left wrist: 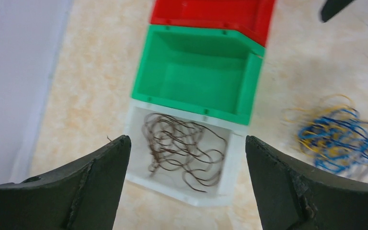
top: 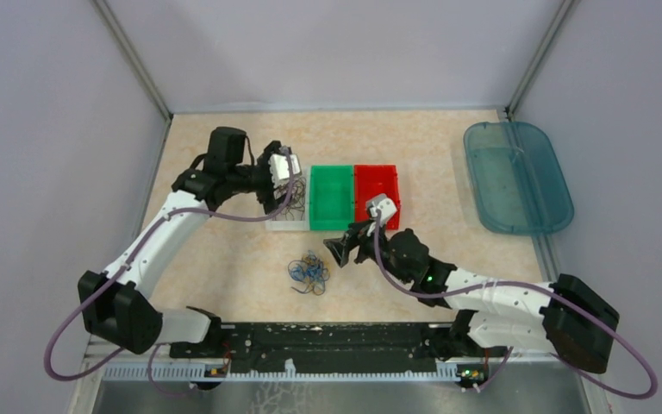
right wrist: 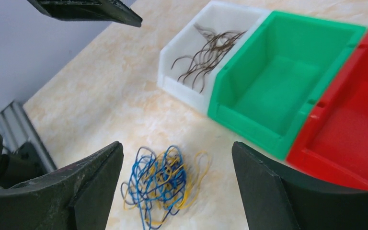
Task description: Untangle the cables
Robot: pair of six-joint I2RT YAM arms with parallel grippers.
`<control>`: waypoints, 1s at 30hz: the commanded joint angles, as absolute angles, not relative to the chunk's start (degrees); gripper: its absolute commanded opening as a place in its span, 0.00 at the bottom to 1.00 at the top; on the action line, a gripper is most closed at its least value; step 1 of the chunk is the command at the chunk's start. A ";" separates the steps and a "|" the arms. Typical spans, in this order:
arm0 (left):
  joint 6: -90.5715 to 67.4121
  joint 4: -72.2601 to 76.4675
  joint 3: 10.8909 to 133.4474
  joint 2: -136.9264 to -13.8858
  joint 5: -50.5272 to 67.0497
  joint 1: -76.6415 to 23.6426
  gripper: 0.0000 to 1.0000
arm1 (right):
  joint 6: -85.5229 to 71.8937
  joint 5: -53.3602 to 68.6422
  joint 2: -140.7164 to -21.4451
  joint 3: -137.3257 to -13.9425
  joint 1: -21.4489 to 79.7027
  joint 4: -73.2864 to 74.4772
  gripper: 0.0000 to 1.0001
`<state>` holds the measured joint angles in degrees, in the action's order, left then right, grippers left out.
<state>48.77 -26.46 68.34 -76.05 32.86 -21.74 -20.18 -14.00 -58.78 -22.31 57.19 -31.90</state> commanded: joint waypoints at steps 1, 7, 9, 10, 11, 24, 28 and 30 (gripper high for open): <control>56.21 -46.88 67.85 -75.36 41.58 -21.50 0.94 | -19.84 0.26 -64.35 -27.19 56.79 -32.01 0.83; 67.75 -48.77 52.85 -62.78 49.00 -22.29 0.84 | -23.56 3.48 -66.60 -23.60 57.12 -36.24 0.73; 73.02 -47.51 48.15 -59.37 48.00 -24.55 0.79 | -25.27 1.14 -65.08 -21.75 57.13 -37.53 0.71; 74.12 -46.14 46.54 -58.50 46.77 -26.18 0.77 | -25.78 0.14 -64.18 -21.07 57.15 -37.53 0.70; 75.05 -45.10 45.26 -58.10 45.74 -27.60 0.74 | -26.17 -0.76 -63.24 -20.54 57.13 -37.11 0.69; 82.38 -36.95 42.62 -67.91 41.42 -35.65 0.52 | -26.37 -5.90 -53.75 -17.09 57.08 -31.18 0.64; 81.85 -34.56 42.76 -70.22 39.79 -37.44 0.51 | -26.37 -6.32 -53.14 -17.13 57.06 -30.99 0.63; 83.13 -34.37 43.01 -71.13 39.34 -37.95 0.51 | -26.33 -6.18 -53.06 -17.19 57.04 -31.00 0.63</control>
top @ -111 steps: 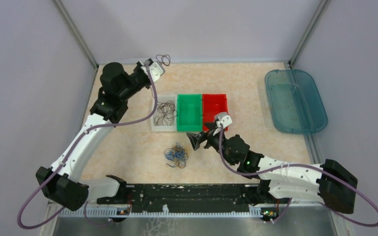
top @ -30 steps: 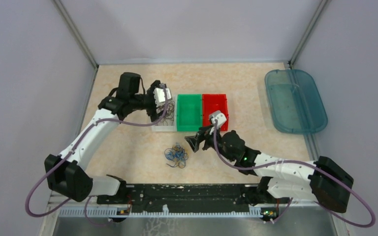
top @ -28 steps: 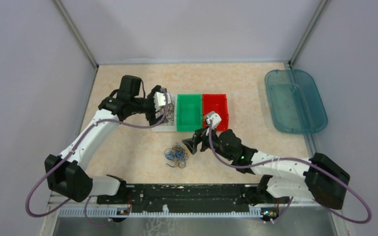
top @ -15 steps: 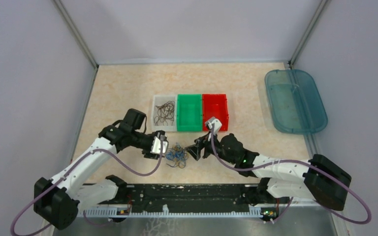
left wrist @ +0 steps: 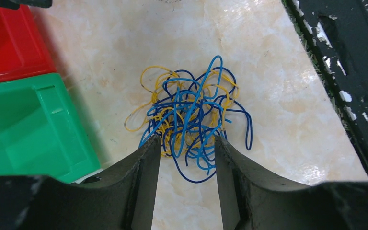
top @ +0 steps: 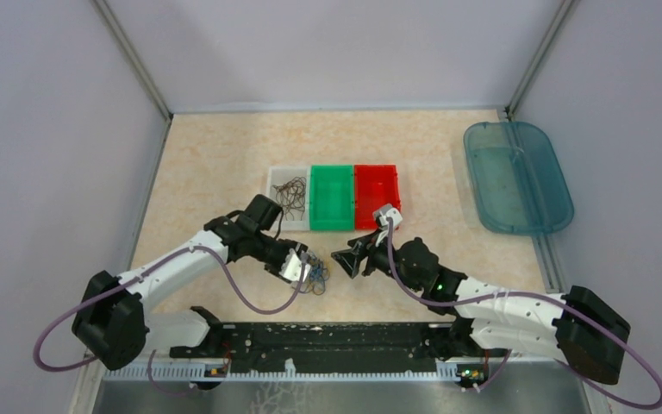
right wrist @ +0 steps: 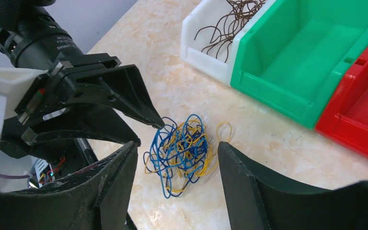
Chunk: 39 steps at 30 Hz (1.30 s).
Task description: Untangle the cables
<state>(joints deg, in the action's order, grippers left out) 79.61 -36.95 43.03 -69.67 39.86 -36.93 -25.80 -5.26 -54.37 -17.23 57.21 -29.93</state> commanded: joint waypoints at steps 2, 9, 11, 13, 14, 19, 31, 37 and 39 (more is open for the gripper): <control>83.90 -34.32 43.01 -71.95 38.95 -38.64 0.51 | -26.34 -6.16 -53.00 -17.36 57.04 -30.96 0.63; 85.44 -33.32 43.06 -73.97 37.09 -40.42 0.33 | -26.15 -6.64 -52.11 -17.15 57.04 -30.90 0.61; 84.96 -33.86 43.98 -74.09 36.39 -40.43 0.21 | -26.04 -6.57 -51.88 -17.06 57.04 -30.89 0.61; 84.48 -35.49 45.47 -73.83 36.02 -40.43 0.11 | -25.67 -6.34 -51.77 -16.96 56.98 -31.01 0.61; 84.11 -36.60 46.16 -73.44 36.12 -40.43 0.07 | -25.40 -6.14 -51.77 -16.94 56.96 -31.14 0.61; 80.36 -38.32 49.32 -67.55 39.37 -40.92 0.00 | -24.34 -5.14 -52.17 -16.74 56.79 -32.46 0.64; 62.47 -41.69 59.28 -60.66 50.34 -41.92 0.00 | -17.36 1.75 -50.19 -15.27 56.78 -41.94 0.89; 56.31 -39.68 62.41 -60.21 53.12 -42.16 0.00 | -16.06 4.75 -51.57 -16.90 56.78 -45.12 0.92; 55.03 -39.05 63.41 -60.42 53.51 -42.35 0.00 | -15.91 5.56 -52.99 -18.02 56.78 -45.60 0.92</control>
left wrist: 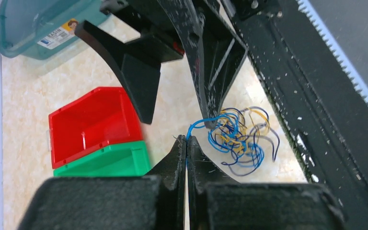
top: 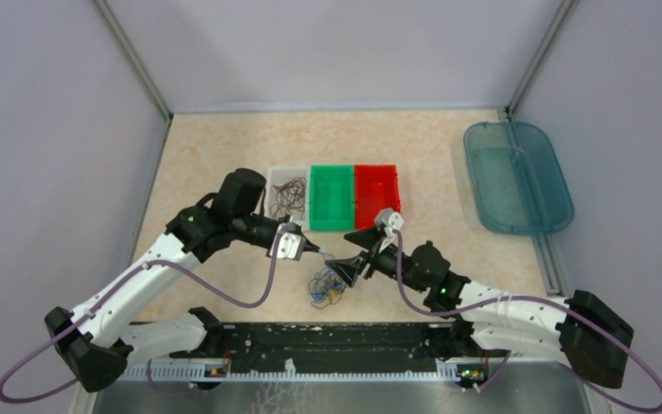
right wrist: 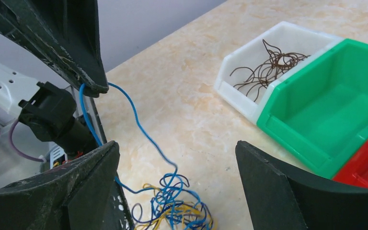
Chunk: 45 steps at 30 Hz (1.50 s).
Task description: Untangle the cables
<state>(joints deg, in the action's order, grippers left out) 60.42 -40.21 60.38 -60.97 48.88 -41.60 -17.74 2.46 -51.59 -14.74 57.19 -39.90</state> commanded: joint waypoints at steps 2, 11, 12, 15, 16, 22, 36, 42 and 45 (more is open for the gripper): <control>53.56 -38.04 64.24 -60.80 53.61 -42.60 0.00 | -16.10 6.88 -54.45 -18.63 56.80 -47.04 0.91; 49.89 -32.39 66.05 -61.20 53.61 -43.88 0.00 | -20.96 11.99 -62.61 -21.17 56.83 -53.98 0.82; 49.74 -32.20 66.35 -61.19 53.71 -44.00 0.00 | -21.26 12.20 -63.36 -21.44 56.86 -54.43 0.80; 49.68 -31.85 67.84 -61.08 53.80 -44.57 0.00 | -21.60 11.34 -65.11 -22.14 56.95 -54.97 0.76; 49.52 -31.74 68.42 -61.08 53.86 -44.76 0.00 | -21.62 10.55 -65.44 -22.21 56.99 -55.06 0.75; 45.93 -29.11 71.58 -61.12 54.54 -45.86 0.00 | -20.80 4.18 -67.85 -21.63 57.08 -55.19 0.72; 40.21 -20.66 80.39 -62.93 52.17 -46.67 0.00 | -21.13 -4.48 -72.44 -12.40 57.04 -63.87 0.67; 42.49 -18.86 85.41 -64.01 48.41 -46.60 0.00 | -21.74 -6.34 -74.33 -9.73 57.04 -66.06 0.66; 44.18 -18.49 86.85 -64.19 45.34 -46.67 0.00 | -21.81 -7.19 -73.38 -8.97 57.03 -65.36 0.66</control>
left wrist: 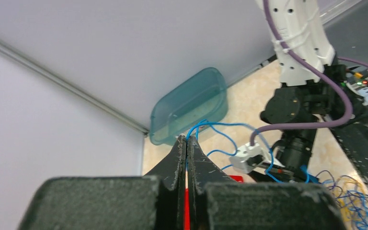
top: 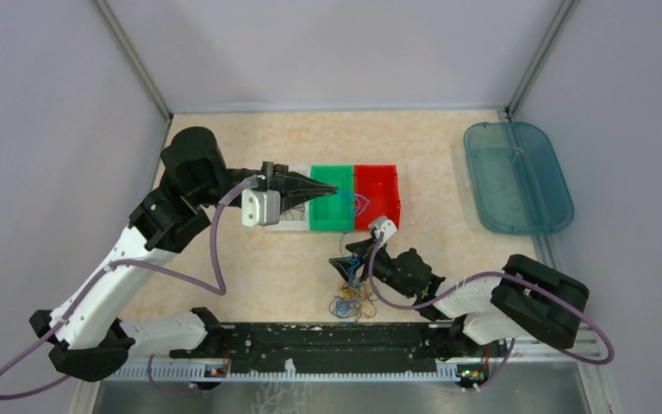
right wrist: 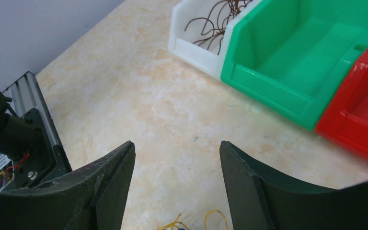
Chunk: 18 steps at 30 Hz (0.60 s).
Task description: Untangle the cables
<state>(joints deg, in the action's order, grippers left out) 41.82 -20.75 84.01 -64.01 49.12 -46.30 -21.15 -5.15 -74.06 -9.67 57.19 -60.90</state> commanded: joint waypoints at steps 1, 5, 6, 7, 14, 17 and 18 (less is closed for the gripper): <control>44.54 -17.97 87.18 -64.17 44.27 -46.63 0.00 | -21.71 -7.65 -72.84 -8.82 57.04 -64.48 0.66; 45.46 -12.81 88.94 -64.47 38.42 -46.67 0.00 | -21.36 -9.23 -71.28 -7.36 57.04 -63.80 0.65; 45.98 -10.62 89.14 -64.43 36.33 -46.67 0.00 | -21.42 -9.50 -71.14 -6.97 57.04 -63.88 0.65; 46.76 -8.48 89.19 -64.42 34.35 -46.67 0.00 | -21.43 -9.78 -70.99 -6.61 57.08 -64.08 0.65; 51.88 11.68 88.59 -64.87 16.32 -46.65 0.00 | -21.85 -11.30 -68.07 -5.45 57.04 -62.45 0.65; 53.01 18.76 87.91 -64.91 10.31 -46.58 0.00 | -21.10 -11.92 -65.54 -6.09 57.04 -59.60 0.65; 52.34 19.77 88.20 -65.08 9.45 -46.55 0.00 | -20.97 -12.11 -64.77 -6.14 57.04 -58.64 0.65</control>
